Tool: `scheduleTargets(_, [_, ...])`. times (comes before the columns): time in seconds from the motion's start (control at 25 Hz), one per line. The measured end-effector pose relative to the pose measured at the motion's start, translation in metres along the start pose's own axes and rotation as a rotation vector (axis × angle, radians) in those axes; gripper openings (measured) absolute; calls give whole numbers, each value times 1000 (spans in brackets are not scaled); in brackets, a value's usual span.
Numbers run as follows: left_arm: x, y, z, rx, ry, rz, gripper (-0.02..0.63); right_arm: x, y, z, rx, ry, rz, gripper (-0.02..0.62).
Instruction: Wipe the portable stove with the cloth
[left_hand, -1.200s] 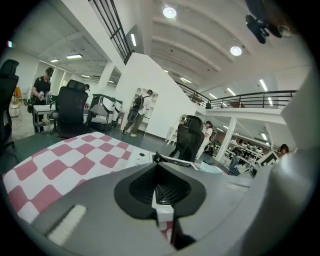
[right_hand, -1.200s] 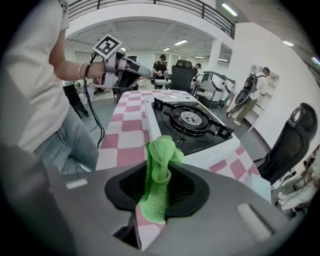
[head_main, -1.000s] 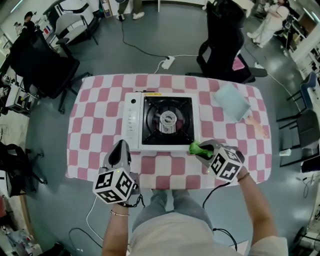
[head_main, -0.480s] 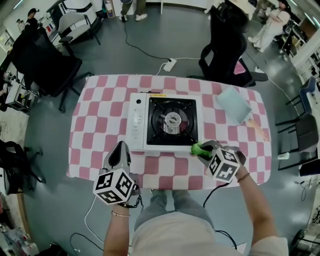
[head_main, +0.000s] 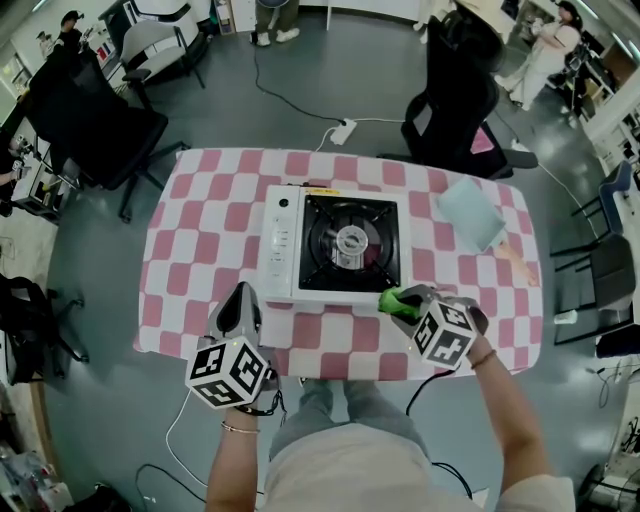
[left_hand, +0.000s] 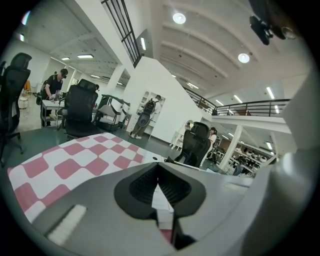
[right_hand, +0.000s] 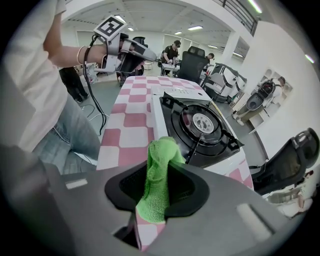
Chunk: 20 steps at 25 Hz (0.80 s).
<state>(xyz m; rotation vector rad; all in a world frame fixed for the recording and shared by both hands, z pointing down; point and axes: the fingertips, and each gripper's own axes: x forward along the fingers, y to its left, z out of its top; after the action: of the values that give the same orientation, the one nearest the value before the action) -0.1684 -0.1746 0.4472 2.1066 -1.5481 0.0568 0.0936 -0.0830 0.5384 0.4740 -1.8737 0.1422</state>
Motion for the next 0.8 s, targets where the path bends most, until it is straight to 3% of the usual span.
scheduleTargets(0.8, [-30, 47, 13, -36, -45, 92, 0, 24, 5, 74, -92, -27, 39, 98])
